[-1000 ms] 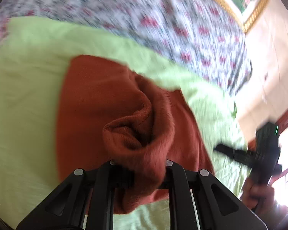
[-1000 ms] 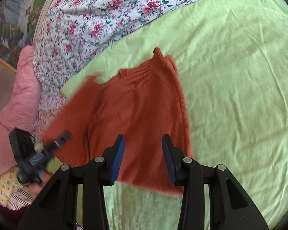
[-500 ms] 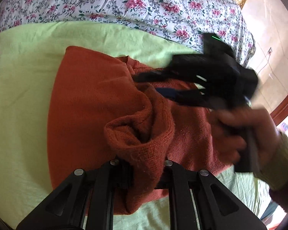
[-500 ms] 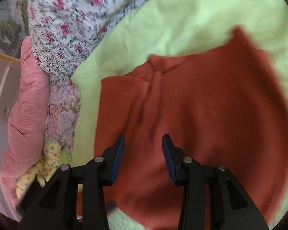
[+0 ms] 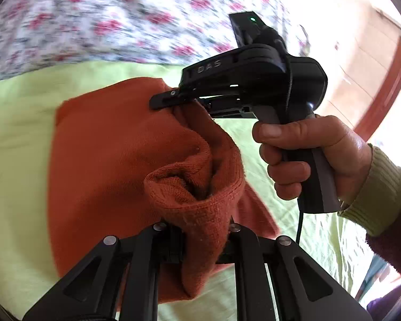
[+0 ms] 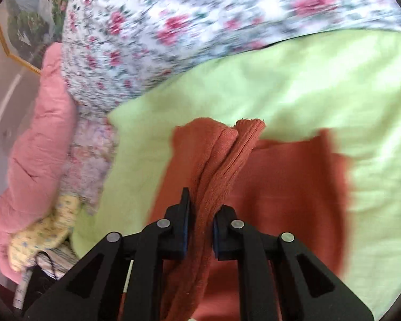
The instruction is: Fold small clothes
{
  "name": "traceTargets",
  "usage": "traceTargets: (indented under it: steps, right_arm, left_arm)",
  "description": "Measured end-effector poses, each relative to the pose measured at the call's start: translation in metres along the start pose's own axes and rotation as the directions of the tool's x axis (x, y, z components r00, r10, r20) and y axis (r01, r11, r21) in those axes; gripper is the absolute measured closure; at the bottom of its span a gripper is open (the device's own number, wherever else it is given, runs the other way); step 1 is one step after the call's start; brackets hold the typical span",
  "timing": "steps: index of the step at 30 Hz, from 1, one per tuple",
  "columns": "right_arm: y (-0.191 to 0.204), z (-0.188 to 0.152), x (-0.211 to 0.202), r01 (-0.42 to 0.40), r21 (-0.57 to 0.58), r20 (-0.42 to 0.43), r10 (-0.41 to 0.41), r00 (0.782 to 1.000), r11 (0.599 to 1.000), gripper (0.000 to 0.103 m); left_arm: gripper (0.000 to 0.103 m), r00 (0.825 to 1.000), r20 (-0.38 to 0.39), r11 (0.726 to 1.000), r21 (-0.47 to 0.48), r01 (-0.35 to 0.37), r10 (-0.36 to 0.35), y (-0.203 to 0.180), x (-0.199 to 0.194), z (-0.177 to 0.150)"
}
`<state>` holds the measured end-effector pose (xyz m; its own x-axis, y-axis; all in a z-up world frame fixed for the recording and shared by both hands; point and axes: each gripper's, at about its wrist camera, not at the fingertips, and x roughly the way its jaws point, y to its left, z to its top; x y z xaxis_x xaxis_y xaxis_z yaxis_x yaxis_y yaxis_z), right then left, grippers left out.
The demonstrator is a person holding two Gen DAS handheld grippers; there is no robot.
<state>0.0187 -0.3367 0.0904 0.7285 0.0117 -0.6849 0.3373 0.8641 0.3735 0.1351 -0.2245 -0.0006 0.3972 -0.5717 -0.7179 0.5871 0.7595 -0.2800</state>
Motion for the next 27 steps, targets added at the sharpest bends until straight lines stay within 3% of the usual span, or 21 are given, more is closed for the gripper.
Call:
traceTargets:
  steps: [5,11,14,18,22,27]
  right_arm:
    - [-0.046,-0.018,-0.011,0.090,0.036,-0.009,-0.090,0.996,0.995,0.089]
    - [-0.055,-0.022,-0.009,0.086,0.024,0.009,-0.086,0.996,0.996,0.087]
    - [-0.063,-0.027,-0.003,0.113,0.034,-0.010,-0.113,0.994,0.993,0.083]
    - [-0.065,-0.031,-0.019,0.133,0.068,0.026,-0.135,0.990,0.989,0.075]
    - [-0.057,-0.036,-0.052,0.206,0.060,0.101,-0.212,0.972,0.977,0.072]
    - [-0.038,-0.044,-0.067,0.146,0.061,0.118,-0.153,0.981,0.987,0.072]
  left_arm:
    - [0.091,0.998,-0.066,0.999,0.045,0.025,-0.022,-0.025,0.035,-0.008]
    - [0.087,0.994,-0.106,0.998,0.052,0.034,-0.028,-0.022,0.048,-0.015]
    - [0.077,0.989,-0.137,0.998,0.032,0.062,-0.057,-0.019,0.048,-0.018]
    - [0.053,0.986,-0.142,0.996,0.011,0.087,-0.085,-0.014,0.032,-0.019]
    - [0.047,0.986,-0.135,0.995,-0.028,0.100,-0.103,0.002,0.006,-0.021]
    - [0.039,0.993,-0.101,0.989,-0.139,0.051,-0.065,0.046,-0.029,-0.022]
